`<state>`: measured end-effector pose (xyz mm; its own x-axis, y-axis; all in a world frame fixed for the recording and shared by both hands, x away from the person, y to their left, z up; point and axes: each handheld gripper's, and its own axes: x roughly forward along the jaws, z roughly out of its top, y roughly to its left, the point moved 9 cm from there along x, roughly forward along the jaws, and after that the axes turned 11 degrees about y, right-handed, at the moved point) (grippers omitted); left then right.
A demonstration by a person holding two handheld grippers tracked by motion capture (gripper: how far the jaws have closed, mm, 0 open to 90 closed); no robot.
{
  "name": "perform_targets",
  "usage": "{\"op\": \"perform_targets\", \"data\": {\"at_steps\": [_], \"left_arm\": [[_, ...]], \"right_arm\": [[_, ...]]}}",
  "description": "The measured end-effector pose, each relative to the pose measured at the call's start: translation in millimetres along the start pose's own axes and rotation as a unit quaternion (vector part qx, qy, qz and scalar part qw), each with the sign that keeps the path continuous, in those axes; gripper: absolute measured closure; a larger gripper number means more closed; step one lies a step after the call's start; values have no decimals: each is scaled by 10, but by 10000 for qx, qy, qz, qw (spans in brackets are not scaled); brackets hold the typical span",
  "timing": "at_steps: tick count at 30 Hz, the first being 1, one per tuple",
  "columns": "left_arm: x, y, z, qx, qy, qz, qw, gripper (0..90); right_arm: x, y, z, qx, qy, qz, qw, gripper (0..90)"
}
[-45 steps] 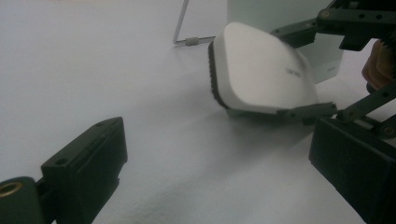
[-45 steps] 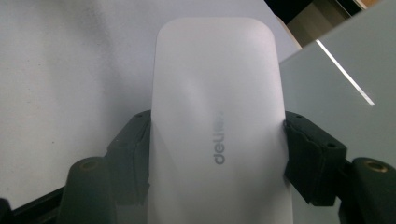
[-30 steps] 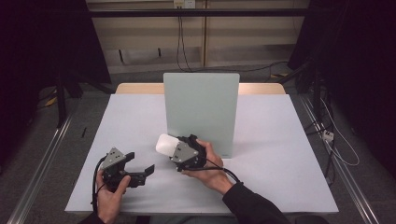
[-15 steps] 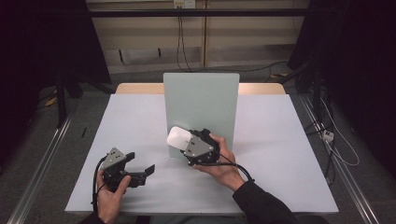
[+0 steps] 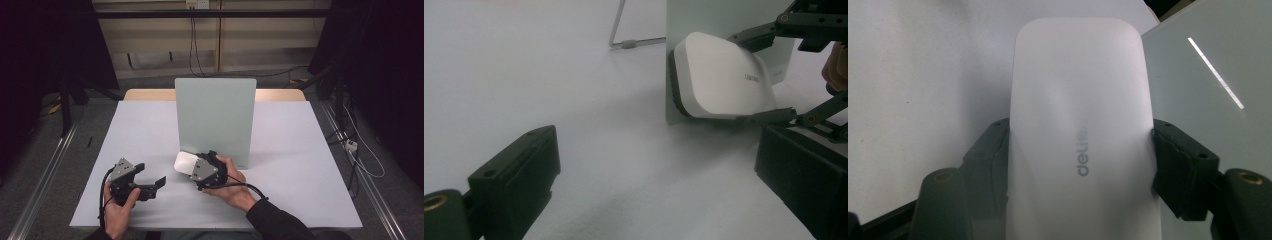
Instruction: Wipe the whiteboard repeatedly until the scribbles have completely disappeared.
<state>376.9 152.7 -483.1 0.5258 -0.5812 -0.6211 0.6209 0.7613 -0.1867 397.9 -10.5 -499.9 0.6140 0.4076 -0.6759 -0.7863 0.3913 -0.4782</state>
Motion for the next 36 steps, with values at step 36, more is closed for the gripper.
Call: {"op": "perform_targets", "data": {"at_steps": [36], "left_arm": [[13,-10,-6,-9,22,-2,10000,42]], "right_arm": [[-718,-755,-573,774,-235,-910,9926,315]]}}
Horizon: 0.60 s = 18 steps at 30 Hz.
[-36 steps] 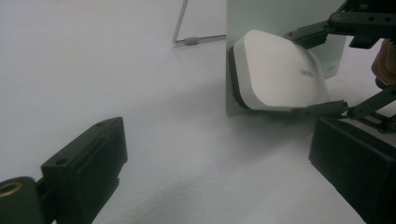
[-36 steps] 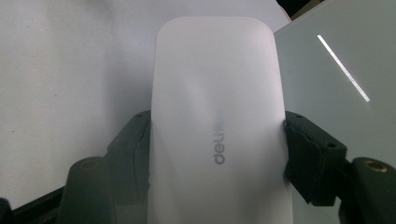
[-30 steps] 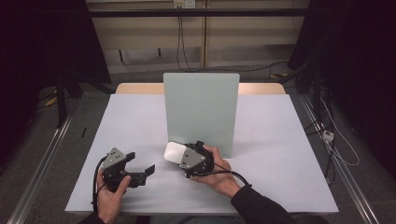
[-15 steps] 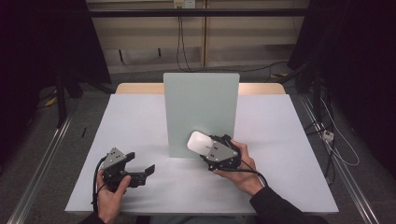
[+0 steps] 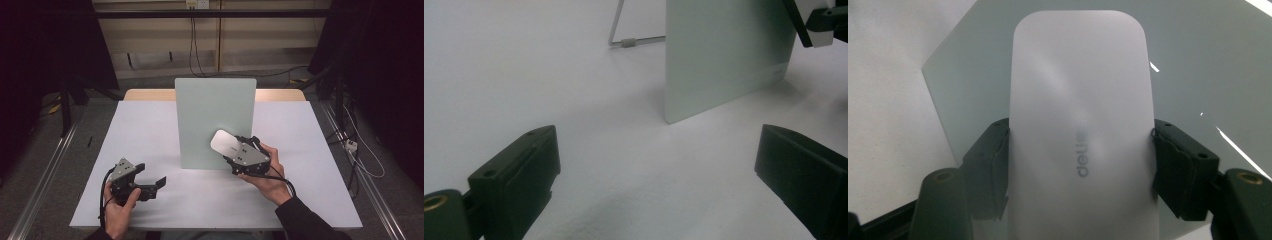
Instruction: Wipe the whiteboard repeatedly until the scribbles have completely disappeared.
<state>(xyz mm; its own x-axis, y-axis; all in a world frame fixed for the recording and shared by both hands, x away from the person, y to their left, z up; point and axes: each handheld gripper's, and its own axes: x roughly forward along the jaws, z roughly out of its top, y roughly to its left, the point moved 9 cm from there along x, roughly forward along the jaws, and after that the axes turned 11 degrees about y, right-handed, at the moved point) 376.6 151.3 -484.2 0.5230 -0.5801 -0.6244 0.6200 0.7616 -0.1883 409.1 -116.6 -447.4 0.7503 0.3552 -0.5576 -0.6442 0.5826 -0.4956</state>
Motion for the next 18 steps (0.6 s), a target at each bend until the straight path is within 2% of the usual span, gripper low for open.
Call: {"op": "perform_targets", "data": {"at_steps": [7,13,18], "left_arm": [[-3,2,3,11,-8,9,10000,42],[-5,4,4,16,-8,9,10000,42],[-6,2,3,26,-8,-3,10000,42]], "right_arm": [[93,201,-45,-205,67,272,9994,315],[185,405,-89,-293,168,604,9976,314],[196,427,-86,-273,201,718,9968,315]]}}
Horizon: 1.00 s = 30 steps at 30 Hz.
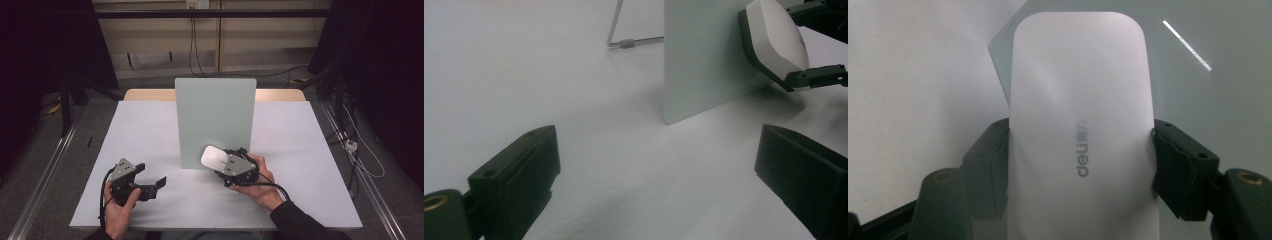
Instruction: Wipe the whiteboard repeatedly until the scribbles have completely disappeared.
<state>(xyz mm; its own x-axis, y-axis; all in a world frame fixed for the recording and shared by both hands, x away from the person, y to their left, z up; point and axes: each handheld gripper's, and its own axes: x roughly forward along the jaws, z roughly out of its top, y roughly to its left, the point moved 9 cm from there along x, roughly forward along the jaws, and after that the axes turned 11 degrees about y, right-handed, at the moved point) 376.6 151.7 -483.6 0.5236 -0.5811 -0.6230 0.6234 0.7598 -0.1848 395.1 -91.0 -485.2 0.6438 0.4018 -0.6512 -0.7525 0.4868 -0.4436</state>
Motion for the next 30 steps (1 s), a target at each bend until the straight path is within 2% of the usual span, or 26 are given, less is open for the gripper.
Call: {"op": "perform_targets", "data": {"at_steps": [10,21,30], "left_arm": [[12,23,-19,-47,33,-4,10000,42],[13,23,-15,-30,30,9,10000,42],[12,10,-8,-19,20,12,10000,42]], "right_arm": [[-48,-17,5,236,-38,192,9995,315],[-128,-49,3,400,-100,195,9990,315],[-191,-47,-1,547,-116,297,9980,315]]}}
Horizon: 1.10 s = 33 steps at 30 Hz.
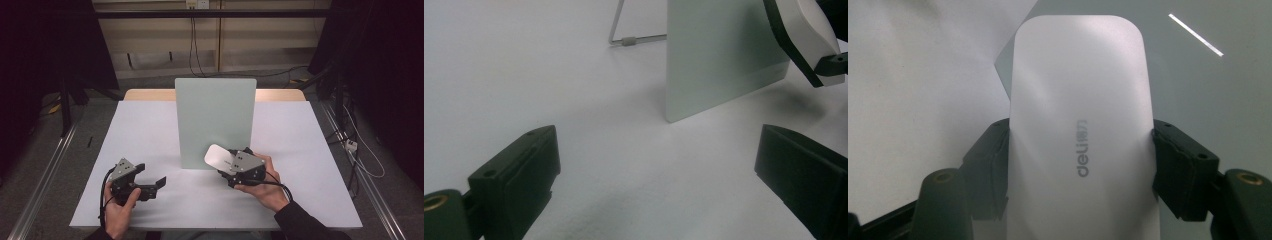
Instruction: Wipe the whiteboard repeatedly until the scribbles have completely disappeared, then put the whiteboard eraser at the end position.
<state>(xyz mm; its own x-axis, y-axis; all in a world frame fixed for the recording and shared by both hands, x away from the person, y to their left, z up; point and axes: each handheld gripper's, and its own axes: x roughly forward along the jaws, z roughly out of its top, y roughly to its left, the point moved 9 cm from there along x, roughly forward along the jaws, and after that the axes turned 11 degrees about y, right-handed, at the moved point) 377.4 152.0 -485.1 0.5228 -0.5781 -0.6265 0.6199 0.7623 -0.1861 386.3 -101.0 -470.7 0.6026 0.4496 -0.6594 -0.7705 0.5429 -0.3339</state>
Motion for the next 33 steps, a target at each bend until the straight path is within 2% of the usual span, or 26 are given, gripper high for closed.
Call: {"op": "perform_targets", "data": {"at_steps": [7,12,15,21,30,33], "left_arm": [[-3,-6,-2,-6,5,3,10000,42],[5,6,-4,7,13,-5,10000,42],[1,28,-15,-55,20,-23,10000,42],[-11,19,-7,-26,3,-16,10000,42],[-8,7,-1,-9,12,-1,10000,45],[-1,-13,0,2,19,-11,10000,46]], "right_arm": [[-42,-18,-18,153,-18,83,9998,315],[-93,-15,-47,387,39,281,9988,315],[-116,-16,-55,575,73,424,9974,315],[-148,4,-72,652,149,543,9963,315],[-250,125,-118,893,269,1041,9902,315],[-262,171,-121,816,359,1118,9897,315]]}}
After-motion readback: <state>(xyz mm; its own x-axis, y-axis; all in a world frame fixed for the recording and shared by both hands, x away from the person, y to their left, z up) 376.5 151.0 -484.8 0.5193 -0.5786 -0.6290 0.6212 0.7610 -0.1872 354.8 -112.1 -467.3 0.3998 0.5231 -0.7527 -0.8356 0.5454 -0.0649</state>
